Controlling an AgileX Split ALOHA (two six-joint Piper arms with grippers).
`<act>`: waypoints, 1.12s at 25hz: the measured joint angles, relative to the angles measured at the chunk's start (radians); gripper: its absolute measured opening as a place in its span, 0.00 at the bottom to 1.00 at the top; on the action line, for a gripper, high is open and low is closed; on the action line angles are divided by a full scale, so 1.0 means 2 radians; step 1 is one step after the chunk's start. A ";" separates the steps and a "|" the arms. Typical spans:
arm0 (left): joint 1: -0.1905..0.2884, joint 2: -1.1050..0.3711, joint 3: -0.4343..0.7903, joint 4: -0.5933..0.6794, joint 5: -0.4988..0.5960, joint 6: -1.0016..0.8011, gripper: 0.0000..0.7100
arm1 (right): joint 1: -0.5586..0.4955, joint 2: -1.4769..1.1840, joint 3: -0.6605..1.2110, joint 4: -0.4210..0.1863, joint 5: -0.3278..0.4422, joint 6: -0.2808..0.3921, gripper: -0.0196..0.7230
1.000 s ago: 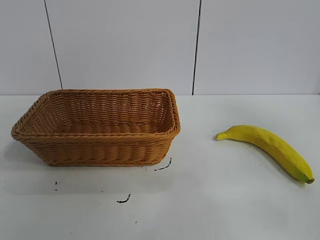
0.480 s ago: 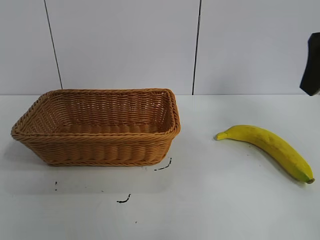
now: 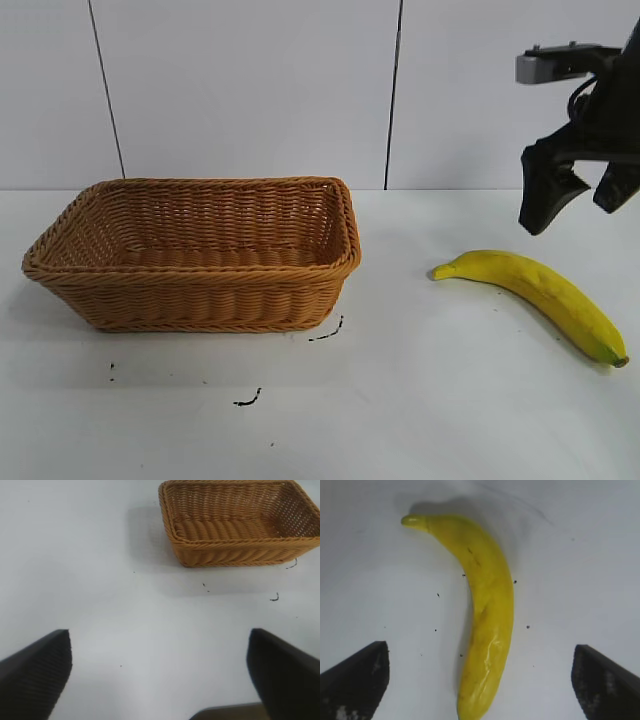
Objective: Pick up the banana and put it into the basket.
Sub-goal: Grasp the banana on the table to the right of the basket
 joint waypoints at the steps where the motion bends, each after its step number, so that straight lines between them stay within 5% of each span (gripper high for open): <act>1: 0.000 0.000 0.000 0.000 0.000 0.000 0.97 | 0.000 0.013 0.000 0.000 -0.006 0.001 0.96; 10: 0.000 0.000 0.000 0.000 0.000 0.000 0.97 | 0.000 0.076 0.000 0.001 -0.066 0.027 0.96; 22: 0.000 0.000 0.000 0.000 0.000 0.000 0.97 | 0.000 0.103 0.000 0.002 -0.082 0.039 0.95; 25: 0.000 0.000 0.000 0.000 0.000 0.000 0.97 | 0.000 0.103 0.000 0.002 -0.081 0.045 0.85; 28: 0.000 0.000 0.000 0.000 0.000 0.000 0.97 | 0.000 0.103 0.000 0.002 -0.081 0.052 0.59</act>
